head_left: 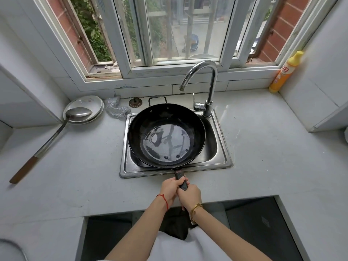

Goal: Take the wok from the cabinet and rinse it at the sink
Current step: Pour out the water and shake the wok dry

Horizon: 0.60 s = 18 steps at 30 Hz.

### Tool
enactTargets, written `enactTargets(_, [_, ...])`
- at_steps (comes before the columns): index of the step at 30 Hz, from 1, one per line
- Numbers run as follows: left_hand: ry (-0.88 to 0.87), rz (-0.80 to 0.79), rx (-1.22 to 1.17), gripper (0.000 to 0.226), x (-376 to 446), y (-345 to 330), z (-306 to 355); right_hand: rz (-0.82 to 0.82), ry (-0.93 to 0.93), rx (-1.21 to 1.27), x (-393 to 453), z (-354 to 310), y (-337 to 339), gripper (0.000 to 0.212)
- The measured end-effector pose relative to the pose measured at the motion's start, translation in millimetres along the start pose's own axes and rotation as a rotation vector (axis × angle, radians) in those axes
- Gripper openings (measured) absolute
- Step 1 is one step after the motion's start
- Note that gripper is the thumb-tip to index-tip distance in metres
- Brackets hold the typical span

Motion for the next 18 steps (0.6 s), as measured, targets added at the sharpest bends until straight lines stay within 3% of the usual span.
enactTargets(9, [-0.074, -0.068, -0.153, 0.012, -23, -17, 13, 0.034, 0.103, -0.094, -14, -14, 15, 0.02])
enactTargets(18, [-0.137, -0.035, -0.089, 0.013, -30, -24, 9, -0.007, 0.21, -0.149, -19, -10, 31, 0.025])
Point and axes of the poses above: each hand's wrist, its own x-axis towards the middle knuckle, its own y-axis out of the back of the hand, z = x × y, the point moved 3 cm from there along x, towards the middle knuckle, and after that the axes turned 8 degrees about x, right-handed, at the moved point
